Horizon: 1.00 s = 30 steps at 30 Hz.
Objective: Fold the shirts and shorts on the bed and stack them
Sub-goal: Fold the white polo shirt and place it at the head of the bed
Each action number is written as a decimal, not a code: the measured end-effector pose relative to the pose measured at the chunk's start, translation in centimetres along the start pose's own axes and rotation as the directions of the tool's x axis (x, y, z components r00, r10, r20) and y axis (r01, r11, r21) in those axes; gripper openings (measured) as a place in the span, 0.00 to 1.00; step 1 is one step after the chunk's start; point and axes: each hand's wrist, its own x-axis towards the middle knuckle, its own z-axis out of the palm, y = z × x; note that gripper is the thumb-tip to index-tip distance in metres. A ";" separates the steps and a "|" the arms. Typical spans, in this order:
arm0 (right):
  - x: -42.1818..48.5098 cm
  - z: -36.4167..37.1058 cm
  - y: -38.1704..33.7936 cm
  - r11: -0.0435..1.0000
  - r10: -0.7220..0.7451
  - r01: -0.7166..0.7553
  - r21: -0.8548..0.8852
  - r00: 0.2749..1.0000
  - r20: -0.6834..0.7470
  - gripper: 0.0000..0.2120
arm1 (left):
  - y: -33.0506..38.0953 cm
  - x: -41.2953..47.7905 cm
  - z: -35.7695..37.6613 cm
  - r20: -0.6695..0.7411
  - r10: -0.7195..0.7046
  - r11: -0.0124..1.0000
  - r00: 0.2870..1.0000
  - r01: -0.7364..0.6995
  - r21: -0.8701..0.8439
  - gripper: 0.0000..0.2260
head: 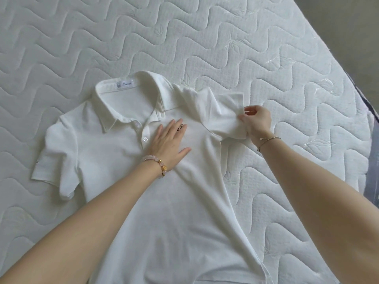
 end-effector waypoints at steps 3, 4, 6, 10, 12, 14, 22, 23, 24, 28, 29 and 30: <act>0.4 0.0 -0.6 0.999 0.013 -0.015 0.029 0.997 0.075 0.15 | -0.2 0.2 0.2 -0.005 0.007 1.000 1.000 -0.007 0.011 0.30; 0.6 0.0 -1.0 0.999 0.013 -0.018 0.037 0.994 0.112 0.15 | -0.3 0.3 0.2 -0.010 0.011 1.000 1.000 -0.011 0.015 0.30; 1.0 0.2 -1.9 0.999 -0.004 -0.004 0.047 0.986 0.166 0.17 | -0.4 0.7 0.0 -0.020 0.023 1.000 1.000 -0.023 0.018 0.30; 2.1 0.9 -3.2 0.995 -0.032 0.015 0.099 0.984 0.172 0.22 | -0.4 1.6 -0.3 -0.028 0.028 1.000 0.999 -0.028 0.006 0.29; 2.5 1.3 -3.3 0.998 -0.055 0.049 0.036 0.978 0.200 0.12 | -0.3 1.9 -0.3 -0.029 0.021 1.000 0.999 -0.021 0.000 0.29; 2.8 1.3 -3.3 0.994 -0.095 0.102 -0.027 0.976 0.195 0.03 | -0.3 2.0 -0.2 -0.030 0.018 1.000 0.999 -0.018 0.005 0.29; 4.4 -0.9 -0.9 0.993 -0.044 0.037 -0.115 0.997 -0.060 0.07 | 0.1 2.2 0.1 -0.006 0.047 0.998 0.999 -0.046 0.034 0.30; 4.3 -0.9 -0.8 0.993 -0.051 0.044 -0.114 0.997 -0.060 0.07 | 0.1 2.2 0.1 0.000 0.044 0.998 0.999 -0.044 0.041 0.30; 4.2 -0.9 -0.9 0.993 -0.059 0.053 -0.109 0.997 -0.055 0.07 | 0.1 2.3 0.1 0.004 0.038 0.998 0.999 -0.038 0.050 0.30; 3.1 -1.7 -0.6 0.997 -0.075 0.075 0.003 0.996 0.044 0.13 | 0.4 1.8 0.1 0.013 -0.005 0.998 1.000 0.004 0.060 0.29; 2.4 -2.1 -0.3 0.997 -0.065 0.062 0.049 0.995 0.071 0.17 | 0.6 1.4 0.2 0.017 -0.017 0.999 1.000 0.016 0.047 0.29; 1.6 -2.5 0.2 0.994 -0.057 0.049 0.094 0.995 0.086 0.20 | 0.7 0.9 0.3 0.018 -0.028 0.999 0.999 0.027 0.032 0.29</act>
